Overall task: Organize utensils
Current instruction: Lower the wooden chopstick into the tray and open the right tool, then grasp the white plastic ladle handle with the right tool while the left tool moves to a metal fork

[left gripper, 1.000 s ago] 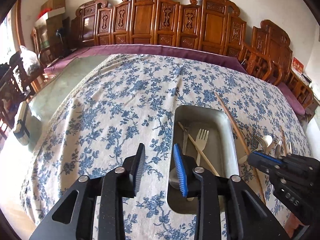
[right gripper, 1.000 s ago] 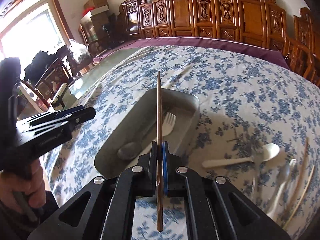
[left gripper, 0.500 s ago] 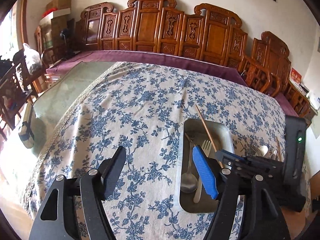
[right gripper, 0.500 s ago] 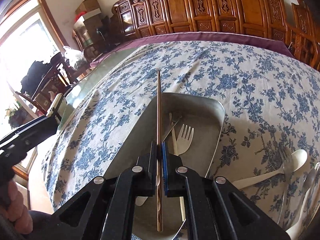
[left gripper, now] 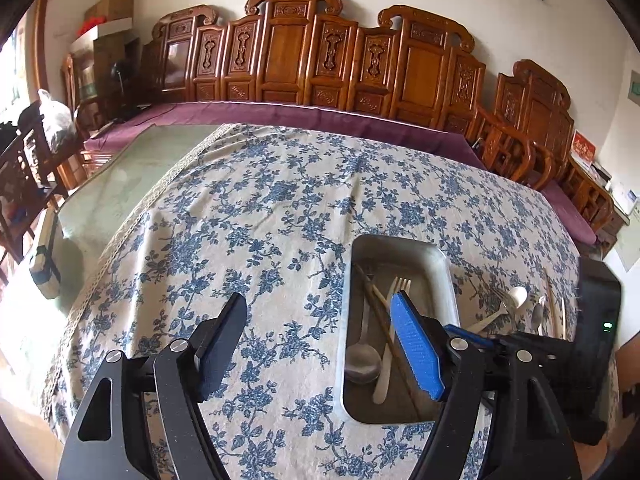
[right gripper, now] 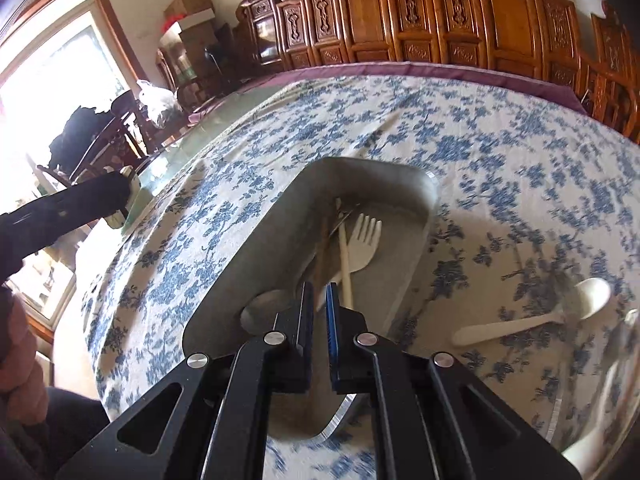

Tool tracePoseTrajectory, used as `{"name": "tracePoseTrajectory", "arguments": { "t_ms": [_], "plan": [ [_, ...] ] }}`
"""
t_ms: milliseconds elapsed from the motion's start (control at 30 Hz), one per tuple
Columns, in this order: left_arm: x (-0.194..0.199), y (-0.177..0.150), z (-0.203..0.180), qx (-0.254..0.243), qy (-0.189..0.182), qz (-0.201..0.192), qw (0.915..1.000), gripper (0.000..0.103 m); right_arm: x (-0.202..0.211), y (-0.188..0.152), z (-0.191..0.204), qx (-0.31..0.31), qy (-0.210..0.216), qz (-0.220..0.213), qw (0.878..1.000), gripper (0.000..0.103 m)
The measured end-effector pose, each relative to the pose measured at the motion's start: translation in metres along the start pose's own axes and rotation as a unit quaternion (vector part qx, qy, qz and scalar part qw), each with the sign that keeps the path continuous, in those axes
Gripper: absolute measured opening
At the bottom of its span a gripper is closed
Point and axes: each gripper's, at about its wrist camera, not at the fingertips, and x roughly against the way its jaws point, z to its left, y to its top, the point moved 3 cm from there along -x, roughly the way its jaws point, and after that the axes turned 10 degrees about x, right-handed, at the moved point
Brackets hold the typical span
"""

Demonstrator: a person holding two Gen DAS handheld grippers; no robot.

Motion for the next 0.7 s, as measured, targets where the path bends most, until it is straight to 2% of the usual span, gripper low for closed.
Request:
{"name": "tracePoseTrajectory", "arguments": {
  "t_ms": [167, 433, 567, 700],
  "plan": [
    [0.002, -0.007, -0.019, -0.018, -0.015, -0.001, 0.9997, 0.082, 0.047, -0.02, -0.02, 0.03, -0.035, -0.012, 0.999, 0.008],
    [0.002, -0.029, -0.063, -0.058, -0.039, 0.008, 0.9975, 0.083, 0.106, -0.068, -0.084, 0.044, -0.132, -0.006, 0.99, 0.024],
    [0.001, -0.042, -0.085, -0.078, -0.049, 0.014, 0.9956, 0.083, 0.114, -0.088, -0.116, 0.036, -0.168, 0.01, 0.985, 0.038],
    [0.0, -0.054, -0.101, -0.093, -0.057, 0.017, 0.9939, 0.083, 0.107, -0.106, -0.143, 0.015, -0.176, 0.026, 0.984, 0.039]
  ]
}}
